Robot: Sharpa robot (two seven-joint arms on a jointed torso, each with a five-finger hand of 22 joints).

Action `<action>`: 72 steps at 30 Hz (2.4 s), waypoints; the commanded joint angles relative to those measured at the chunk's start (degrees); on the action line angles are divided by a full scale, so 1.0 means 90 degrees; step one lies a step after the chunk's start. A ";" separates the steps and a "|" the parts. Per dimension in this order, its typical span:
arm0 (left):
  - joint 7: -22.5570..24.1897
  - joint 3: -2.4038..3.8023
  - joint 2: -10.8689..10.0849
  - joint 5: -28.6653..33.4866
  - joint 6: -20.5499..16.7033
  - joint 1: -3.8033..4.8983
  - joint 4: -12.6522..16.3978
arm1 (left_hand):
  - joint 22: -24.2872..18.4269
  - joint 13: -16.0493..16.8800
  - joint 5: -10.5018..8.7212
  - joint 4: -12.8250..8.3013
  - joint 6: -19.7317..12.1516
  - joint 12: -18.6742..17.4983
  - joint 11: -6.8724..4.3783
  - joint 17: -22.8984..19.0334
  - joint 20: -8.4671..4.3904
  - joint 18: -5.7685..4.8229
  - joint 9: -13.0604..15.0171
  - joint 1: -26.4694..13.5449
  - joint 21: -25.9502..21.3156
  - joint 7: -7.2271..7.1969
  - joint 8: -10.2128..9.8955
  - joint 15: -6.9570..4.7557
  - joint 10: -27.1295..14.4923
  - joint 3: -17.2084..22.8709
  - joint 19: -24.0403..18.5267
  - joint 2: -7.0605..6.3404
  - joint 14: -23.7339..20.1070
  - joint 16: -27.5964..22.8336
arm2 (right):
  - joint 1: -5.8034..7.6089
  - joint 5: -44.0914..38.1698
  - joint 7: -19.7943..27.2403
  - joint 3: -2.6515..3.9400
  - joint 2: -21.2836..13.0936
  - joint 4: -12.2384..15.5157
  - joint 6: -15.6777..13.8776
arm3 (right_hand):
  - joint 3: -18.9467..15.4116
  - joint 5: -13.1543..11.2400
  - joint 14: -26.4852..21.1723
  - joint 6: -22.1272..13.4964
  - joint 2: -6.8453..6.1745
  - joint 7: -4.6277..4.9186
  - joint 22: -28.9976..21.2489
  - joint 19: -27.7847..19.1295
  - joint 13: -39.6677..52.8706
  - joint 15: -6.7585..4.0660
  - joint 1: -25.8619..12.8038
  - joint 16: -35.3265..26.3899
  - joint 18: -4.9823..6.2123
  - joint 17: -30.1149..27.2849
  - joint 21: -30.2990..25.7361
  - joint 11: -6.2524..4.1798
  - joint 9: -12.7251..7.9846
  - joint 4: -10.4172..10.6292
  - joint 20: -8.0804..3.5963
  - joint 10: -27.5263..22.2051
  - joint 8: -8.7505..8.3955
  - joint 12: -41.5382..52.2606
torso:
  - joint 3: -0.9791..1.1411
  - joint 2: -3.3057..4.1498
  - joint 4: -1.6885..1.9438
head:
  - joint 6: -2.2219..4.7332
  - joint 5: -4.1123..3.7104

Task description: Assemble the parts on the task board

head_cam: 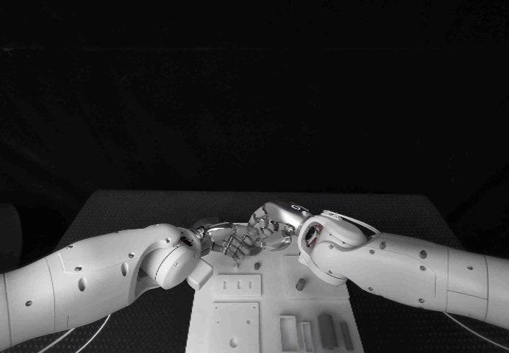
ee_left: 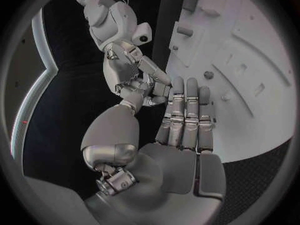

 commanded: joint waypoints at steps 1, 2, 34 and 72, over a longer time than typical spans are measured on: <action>0.0025 0.0003 -0.0007 -0.0040 0.0022 0.0006 0.0017 | 0.0067 0.0015 -0.0012 -0.0045 0.0061 -0.0005 -0.0018 0.0015 -0.0025 0.0094 -0.0007 0.0006 0.0029 -0.0015 0.0036 0.0000 0.0057 -0.0018 0.0027 0.0046 0.0063 0.0020 | -0.0004 -0.0142 -0.0042 0.0003 -0.0001 -0.0007 0.0053 | 0.0037 0.0015 0.0030 0.0283 -0.0009 0.0239 0.0041 0.0038 -0.0011 -0.0017 -0.0063 0.0026 0.0107 0.0006 0.0034 0.0008 0.0262 -0.0010 -0.0007 0.0052 0.0070 0.0037 | -0.0001 -0.0003 -0.0008 | -0.0019 -0.0003; 0.0034 0.0003 -0.0011 -0.0041 0.0017 0.0006 0.0020 | 0.0067 0.0020 -0.0011 -0.0048 0.0079 -0.0001 -0.0024 0.0022 -0.0028 0.0093 -0.0007 0.0006 0.0031 -0.0022 0.0042 -0.0005 0.0071 -0.0023 0.0032 0.0047 0.0075 0.0027 | -0.0005 -0.0169 -0.0045 0.0003 0.0010 -0.0021 0.0065 | 0.0039 0.0015 0.0031 0.0285 -0.0010 0.0239 0.0041 0.0040 -0.0011 -0.0018 -0.0063 0.0026 0.0107 0.0006 0.0034 0.0007 0.0263 -0.0012 -0.0008 0.0053 0.0070 0.0037 | -0.0002 -0.0004 -0.0008 | -0.0019 -0.0008; -0.0015 0.0005 0.0024 -0.0031 -0.0068 0.0006 0.0033 | 0.0064 0.0067 -0.0006 -0.0115 0.0175 0.0009 -0.0055 0.0119 -0.0085 0.0063 -0.0046 0.0042 0.0062 -0.0056 0.0037 -0.0060 0.0146 -0.0054 0.0081 0.0087 0.0123 0.0167 | -0.0073 -0.0208 0.0004 0.0001 0.0016 -0.0030 0.0152 | 0.0057 0.0018 0.0048 0.0295 -0.0013 0.0235 0.0038 0.0059 -0.0018 -0.0023 -0.0074 0.0023 0.0107 0.0003 0.0037 0.0002 0.0272 -0.0029 -0.0016 0.0070 0.0061 0.0034 | 0.0004 -0.0009 0.0000 | -0.0063 -0.0040; 0.0055 0.0005 0.0118 0.0102 -0.0054 0.0007 0.0051 | 0.0071 0.0089 0.0008 -0.0123 0.0155 -0.0016 -0.0046 0.0146 -0.0078 0.0031 -0.0088 0.0144 0.0048 -0.0034 -0.0006 -0.0054 0.0141 0.0040 0.0007 0.0287 0.0076 0.0211 | -0.0155 -0.0107 0.0030 -0.0001 0.0159 -0.0042 0.0222 | 0.0071 0.0044 0.0067 0.0307 -0.0012 0.0231 0.0033 0.0083 -0.0026 -0.0027 -0.0091 0.0018 0.0107 0.0000 0.0042 -0.0002 0.0283 -0.0047 -0.0025 0.0087 0.0052 0.0031 | 0.0001 -0.0008 -0.0001 | -0.0110 -0.0040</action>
